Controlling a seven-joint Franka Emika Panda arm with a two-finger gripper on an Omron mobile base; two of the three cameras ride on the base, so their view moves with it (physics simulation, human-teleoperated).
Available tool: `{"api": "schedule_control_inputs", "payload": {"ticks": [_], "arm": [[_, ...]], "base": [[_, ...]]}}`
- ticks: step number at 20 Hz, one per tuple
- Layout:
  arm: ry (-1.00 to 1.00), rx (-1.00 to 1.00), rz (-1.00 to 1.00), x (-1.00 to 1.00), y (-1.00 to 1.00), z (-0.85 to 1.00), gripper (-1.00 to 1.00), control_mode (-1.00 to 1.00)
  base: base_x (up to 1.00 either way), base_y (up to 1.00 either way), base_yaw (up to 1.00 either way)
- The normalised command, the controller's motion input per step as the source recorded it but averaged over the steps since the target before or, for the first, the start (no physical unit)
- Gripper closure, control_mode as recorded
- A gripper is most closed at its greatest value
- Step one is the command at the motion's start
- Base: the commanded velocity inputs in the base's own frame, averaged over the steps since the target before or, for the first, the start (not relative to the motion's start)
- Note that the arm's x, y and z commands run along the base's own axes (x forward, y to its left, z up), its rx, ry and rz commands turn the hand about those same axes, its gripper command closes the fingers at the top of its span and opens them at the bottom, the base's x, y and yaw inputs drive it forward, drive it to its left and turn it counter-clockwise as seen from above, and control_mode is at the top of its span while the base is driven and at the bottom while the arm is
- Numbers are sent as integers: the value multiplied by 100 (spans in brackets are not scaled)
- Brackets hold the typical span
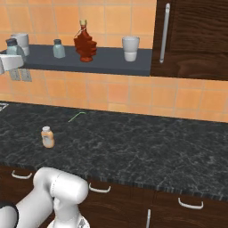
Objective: Put the shaker and condiment bottle from the counter next to their counterparts in the cabinet.
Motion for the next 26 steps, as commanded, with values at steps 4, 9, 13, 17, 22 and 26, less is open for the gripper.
{"api": "schedule_control_inputs", "payload": {"ticks": [4, 9, 13, 17, 22, 26], "arm": [[0, 0, -9, 56, 0, -4, 100, -100], [-3, 0, -9, 42, 0, 0, 100, -100], [0, 0, 0, 0, 0, -19, 100, -100], [3, 0, -1, 2, 0, -38, 100, -100], [2, 0, -5, 34, 0, -4, 100, -100], [0, 0, -5, 62, 0, -4, 100, -100]], "base": [[0, 0, 0], [0, 0, 0], [0, 0, 0], [0, 0, 0], [0, 0, 0], [0, 0, 0]]}}
